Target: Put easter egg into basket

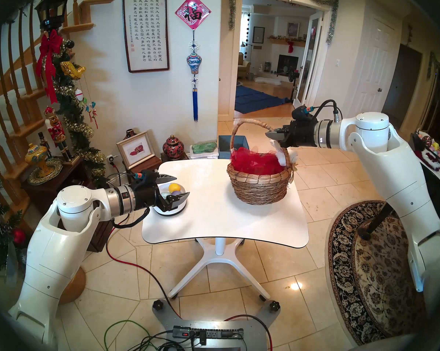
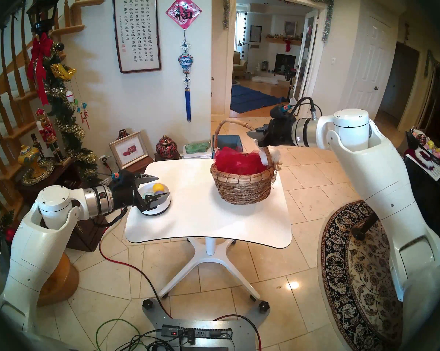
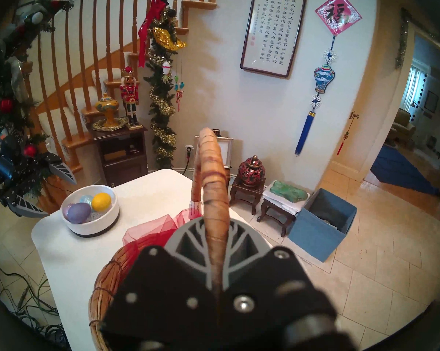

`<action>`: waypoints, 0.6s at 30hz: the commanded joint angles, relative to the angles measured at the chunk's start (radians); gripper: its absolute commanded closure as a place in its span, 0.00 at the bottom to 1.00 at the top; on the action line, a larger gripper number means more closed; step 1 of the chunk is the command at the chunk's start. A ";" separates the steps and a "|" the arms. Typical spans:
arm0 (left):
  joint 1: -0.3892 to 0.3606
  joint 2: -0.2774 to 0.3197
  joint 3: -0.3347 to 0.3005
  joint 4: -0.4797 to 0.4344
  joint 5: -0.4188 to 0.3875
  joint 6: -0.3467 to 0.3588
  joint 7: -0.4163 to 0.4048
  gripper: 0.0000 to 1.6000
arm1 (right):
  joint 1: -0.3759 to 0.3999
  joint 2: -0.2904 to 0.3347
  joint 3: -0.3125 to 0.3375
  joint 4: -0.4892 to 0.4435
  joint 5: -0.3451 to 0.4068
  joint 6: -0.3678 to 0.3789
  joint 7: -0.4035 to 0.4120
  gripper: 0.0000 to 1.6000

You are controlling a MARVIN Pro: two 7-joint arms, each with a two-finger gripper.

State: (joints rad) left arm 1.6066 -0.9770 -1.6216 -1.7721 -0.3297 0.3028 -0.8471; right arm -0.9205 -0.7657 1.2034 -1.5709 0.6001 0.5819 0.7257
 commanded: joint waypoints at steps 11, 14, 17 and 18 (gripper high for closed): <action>-0.007 0.001 -0.001 -0.005 0.000 0.000 0.000 0.00 | 0.040 -0.042 -0.010 -0.029 0.003 0.005 -0.018 1.00; -0.007 0.001 -0.001 -0.005 0.000 0.000 0.000 0.00 | 0.046 -0.054 -0.017 -0.033 0.001 0.007 -0.024 1.00; -0.007 0.001 -0.001 -0.005 0.000 0.000 0.000 0.00 | 0.051 -0.065 -0.025 -0.034 -0.001 0.008 -0.031 1.00; -0.007 0.001 -0.001 -0.005 0.000 0.000 0.000 0.00 | 0.053 -0.068 -0.029 -0.032 -0.003 0.006 -0.032 1.00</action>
State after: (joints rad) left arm 1.6066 -0.9770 -1.6216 -1.7721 -0.3297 0.3028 -0.8471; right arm -0.9128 -0.8098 1.1715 -1.5868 0.6020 0.5862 0.7019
